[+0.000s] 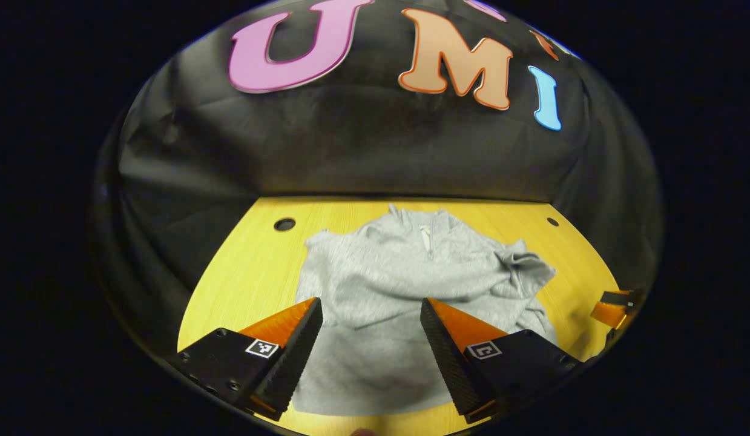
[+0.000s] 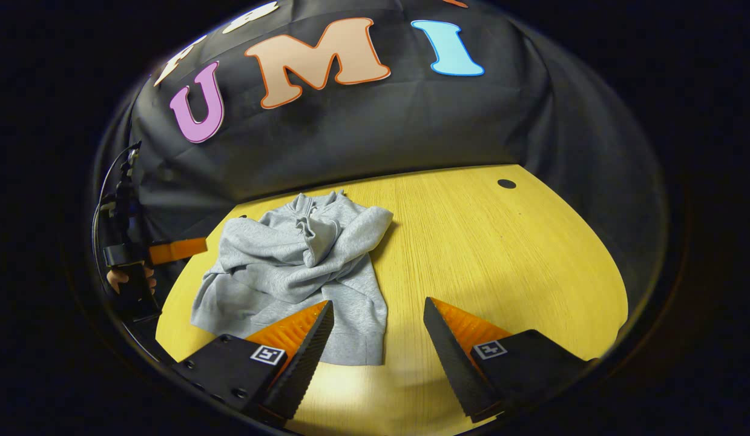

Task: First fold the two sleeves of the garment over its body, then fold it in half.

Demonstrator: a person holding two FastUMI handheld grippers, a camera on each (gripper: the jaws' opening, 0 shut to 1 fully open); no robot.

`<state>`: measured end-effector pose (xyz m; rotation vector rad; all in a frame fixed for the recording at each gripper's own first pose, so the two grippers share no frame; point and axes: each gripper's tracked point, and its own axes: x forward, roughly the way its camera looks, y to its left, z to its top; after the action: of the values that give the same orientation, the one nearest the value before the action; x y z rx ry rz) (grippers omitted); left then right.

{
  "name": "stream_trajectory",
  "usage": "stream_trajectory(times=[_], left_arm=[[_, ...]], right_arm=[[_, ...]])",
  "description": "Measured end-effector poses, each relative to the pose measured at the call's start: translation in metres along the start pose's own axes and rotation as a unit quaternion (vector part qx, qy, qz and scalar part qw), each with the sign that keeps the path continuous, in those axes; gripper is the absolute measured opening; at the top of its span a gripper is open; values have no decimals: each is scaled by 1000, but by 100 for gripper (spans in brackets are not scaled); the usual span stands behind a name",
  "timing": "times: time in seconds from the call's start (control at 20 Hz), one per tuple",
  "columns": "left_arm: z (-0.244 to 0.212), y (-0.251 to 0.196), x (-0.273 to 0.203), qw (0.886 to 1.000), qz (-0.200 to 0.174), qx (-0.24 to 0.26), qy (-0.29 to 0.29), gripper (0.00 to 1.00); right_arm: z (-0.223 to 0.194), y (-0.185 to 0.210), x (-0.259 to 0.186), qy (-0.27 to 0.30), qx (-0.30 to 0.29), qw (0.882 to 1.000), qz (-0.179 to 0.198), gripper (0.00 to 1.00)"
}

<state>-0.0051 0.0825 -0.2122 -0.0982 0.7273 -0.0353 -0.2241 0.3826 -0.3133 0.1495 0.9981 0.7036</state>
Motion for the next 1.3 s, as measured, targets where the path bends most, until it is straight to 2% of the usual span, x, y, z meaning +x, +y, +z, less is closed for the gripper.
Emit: stream_trajectory(times=[0.05,0.3,0.35,0.4,0.45,0.5,0.55,0.6,0.65,0.7,0.75,0.8,0.9,1.0,1.1,1.15,1.2,1.3], left_arm=[[-18,13,-5,1000,2,-11,16,96],[-101,59,-29,995,27,-44,80,97],[-111,64,-29,994,33,-50,86,97],[-119,68,-28,994,39,-52,92,97],[-127,71,-27,993,44,-52,97,97],[-129,71,-26,993,44,-51,98,97],[-133,71,-25,993,41,-49,102,97],[-139,71,-23,993,40,-43,106,97],[-151,68,-20,991,40,-33,119,97],[-149,66,-18,992,43,-17,113,97],[-149,65,-17,992,43,-11,114,97],[-150,65,-17,992,45,-10,116,96],[-150,65,-16,992,48,-10,118,97],[-151,65,-18,991,44,-9,122,94],[-151,62,-16,991,42,-9,126,90],[-151,60,-15,991,40,-7,129,83],[-151,57,-15,991,37,-3,132,80],[-150,52,-13,990,26,6,137,60]], right_arm=[[-3,3,3,3,-2,1000,-1,97],[-29,9,19,36,-46,998,-13,92],[-40,8,24,49,-56,997,-18,97],[-48,8,26,59,-62,996,-22,97],[-55,7,28,67,-68,995,-26,92],[-62,6,30,76,-76,994,-31,97],[-71,4,31,86,-83,992,-35,92],[-80,5,33,99,-89,990,-36,92],[-88,5,34,110,-98,988,-37,97],[-90,7,35,113,-104,987,-35,97],[-91,9,36,116,-107,987,-34,92],[-96,10,39,125,-109,986,-33,97],[-99,11,40,134,-105,985,-31,97],[-103,14,43,146,-97,984,-15,87],[-105,19,43,160,-112,981,7,88],[-104,19,44,159,-112,981,6,68],[-106,21,45,163,-114,980,12,65],[-106,30,46,160,-98,982,20,29]])
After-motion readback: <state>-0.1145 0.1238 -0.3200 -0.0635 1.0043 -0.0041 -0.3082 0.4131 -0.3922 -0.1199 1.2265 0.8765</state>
